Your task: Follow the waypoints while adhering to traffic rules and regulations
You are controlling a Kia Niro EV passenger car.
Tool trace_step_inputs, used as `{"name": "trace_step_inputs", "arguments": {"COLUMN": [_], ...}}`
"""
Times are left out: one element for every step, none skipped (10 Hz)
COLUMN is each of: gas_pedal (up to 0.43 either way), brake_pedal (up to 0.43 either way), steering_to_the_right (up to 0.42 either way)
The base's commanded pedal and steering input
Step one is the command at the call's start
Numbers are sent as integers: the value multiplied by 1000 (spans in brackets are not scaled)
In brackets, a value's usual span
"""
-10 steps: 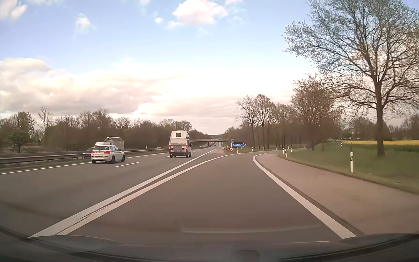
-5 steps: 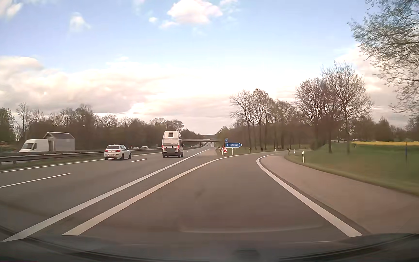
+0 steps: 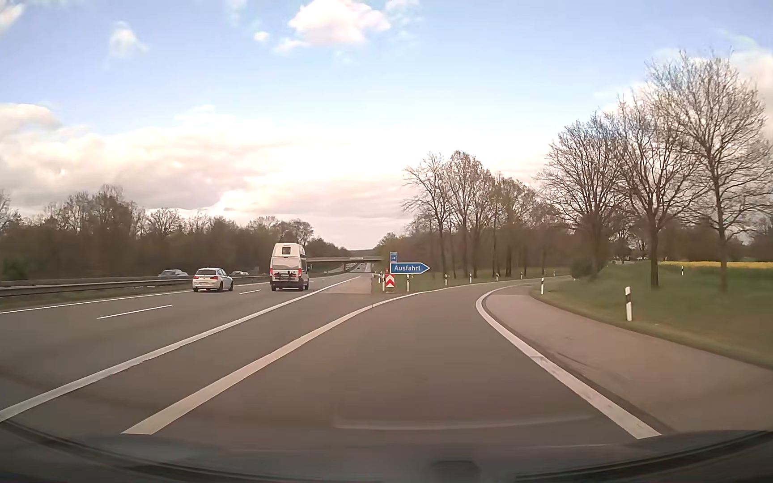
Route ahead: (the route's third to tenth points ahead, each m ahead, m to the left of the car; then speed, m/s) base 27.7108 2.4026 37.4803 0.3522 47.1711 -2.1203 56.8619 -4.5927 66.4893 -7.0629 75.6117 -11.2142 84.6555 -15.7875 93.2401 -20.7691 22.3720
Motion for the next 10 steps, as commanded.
{"name": "trace_step_inputs", "arguments": {"gas_pedal": [0,0,0,0,0,0,0,0,0,0], "brake_pedal": [122,110,122,128,134,140,140,122,116,98], "steering_to_the_right": [29,28,29,29,29,31,33,34,38,38]}}
